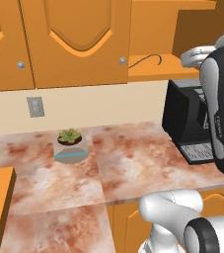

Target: Open the cabinet and move the ladle to the pot. Then close the cabinet.

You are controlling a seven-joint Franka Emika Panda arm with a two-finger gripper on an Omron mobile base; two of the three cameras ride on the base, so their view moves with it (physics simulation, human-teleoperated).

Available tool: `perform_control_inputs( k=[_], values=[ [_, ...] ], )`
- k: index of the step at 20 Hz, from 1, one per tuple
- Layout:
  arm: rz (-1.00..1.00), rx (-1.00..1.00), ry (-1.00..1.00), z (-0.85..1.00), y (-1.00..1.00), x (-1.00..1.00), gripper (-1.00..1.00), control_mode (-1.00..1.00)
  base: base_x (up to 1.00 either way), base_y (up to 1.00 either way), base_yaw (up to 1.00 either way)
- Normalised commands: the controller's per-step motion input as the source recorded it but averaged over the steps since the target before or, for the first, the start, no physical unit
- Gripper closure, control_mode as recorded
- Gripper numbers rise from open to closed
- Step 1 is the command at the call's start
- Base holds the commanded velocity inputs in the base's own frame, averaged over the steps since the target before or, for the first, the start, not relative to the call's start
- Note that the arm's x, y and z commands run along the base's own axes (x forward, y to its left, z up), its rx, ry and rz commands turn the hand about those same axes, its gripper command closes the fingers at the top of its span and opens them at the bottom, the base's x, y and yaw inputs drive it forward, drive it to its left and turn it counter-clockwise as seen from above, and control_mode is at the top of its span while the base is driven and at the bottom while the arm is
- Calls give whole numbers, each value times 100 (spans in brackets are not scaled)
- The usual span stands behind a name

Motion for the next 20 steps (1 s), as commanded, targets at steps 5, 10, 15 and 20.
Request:
perform_control_inputs(
  k=[5, 10, 15, 20],
  values=[
    [9, 15, 0, -50, -7, 56, -100, -100, 0, 0, 0],
    [4, 5, -3, -25, 0, 60, -100, -100, 0, 0, 0],
    [-1, -1, -3, 0, 0, 58, -100, -100, 0, 0, 0],
    [-5, -2, 0, 0, -1, 64, -100, -100, 0, 0, 0]
  ],
)
